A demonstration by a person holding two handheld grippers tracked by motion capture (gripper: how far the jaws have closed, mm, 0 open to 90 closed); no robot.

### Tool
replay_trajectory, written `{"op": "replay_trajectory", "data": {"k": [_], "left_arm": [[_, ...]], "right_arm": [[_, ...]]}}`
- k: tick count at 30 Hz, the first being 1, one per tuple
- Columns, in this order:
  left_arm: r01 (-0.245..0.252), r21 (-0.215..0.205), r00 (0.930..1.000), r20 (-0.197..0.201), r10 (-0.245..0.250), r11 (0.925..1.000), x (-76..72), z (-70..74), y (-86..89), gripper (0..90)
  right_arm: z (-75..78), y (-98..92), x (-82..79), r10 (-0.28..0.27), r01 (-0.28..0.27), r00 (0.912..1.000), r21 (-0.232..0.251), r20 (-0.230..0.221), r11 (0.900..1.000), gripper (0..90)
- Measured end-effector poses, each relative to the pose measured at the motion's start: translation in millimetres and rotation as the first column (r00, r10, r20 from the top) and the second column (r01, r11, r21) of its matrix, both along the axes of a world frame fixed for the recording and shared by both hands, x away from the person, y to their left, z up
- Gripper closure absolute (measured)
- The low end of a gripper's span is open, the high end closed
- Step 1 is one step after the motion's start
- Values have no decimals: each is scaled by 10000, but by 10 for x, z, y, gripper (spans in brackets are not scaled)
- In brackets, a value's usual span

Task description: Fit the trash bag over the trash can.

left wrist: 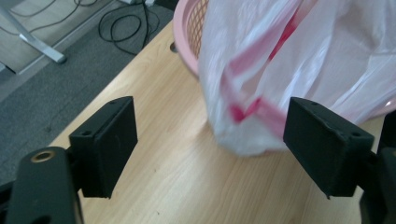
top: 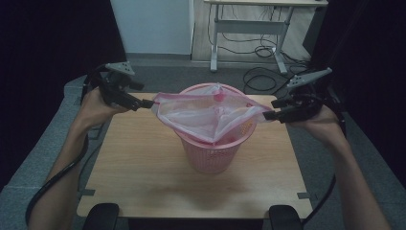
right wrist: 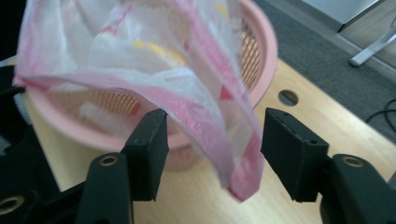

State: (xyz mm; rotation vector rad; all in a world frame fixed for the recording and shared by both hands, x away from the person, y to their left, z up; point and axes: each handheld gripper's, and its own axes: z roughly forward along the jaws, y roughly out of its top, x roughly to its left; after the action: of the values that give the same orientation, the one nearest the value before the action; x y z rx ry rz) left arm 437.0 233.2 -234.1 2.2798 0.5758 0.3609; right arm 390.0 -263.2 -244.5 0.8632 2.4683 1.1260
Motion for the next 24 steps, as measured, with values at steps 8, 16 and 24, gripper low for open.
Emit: {"op": "replay_trajectory", "data": {"k": [8, 16, 24], "left_arm": [[342, 547, 9992, 165, -351, 9979, 101, 73, -404, 174], [344, 716, 9992, 162, -356, 9968, 199, 18, -523, 193], [133, 693, 9999, -100, -126, 9975, 392, -95, -649, 220]], "right_arm": [[209, 208, 215, -117, 113, 9996, 155, 255, 9998, 364], [302, 231, 203, 189, -189, 9998, -189, 17, 9996, 356], [121, 389, 462, -344, 337, 9993, -482, -126, 9983, 300]]}}
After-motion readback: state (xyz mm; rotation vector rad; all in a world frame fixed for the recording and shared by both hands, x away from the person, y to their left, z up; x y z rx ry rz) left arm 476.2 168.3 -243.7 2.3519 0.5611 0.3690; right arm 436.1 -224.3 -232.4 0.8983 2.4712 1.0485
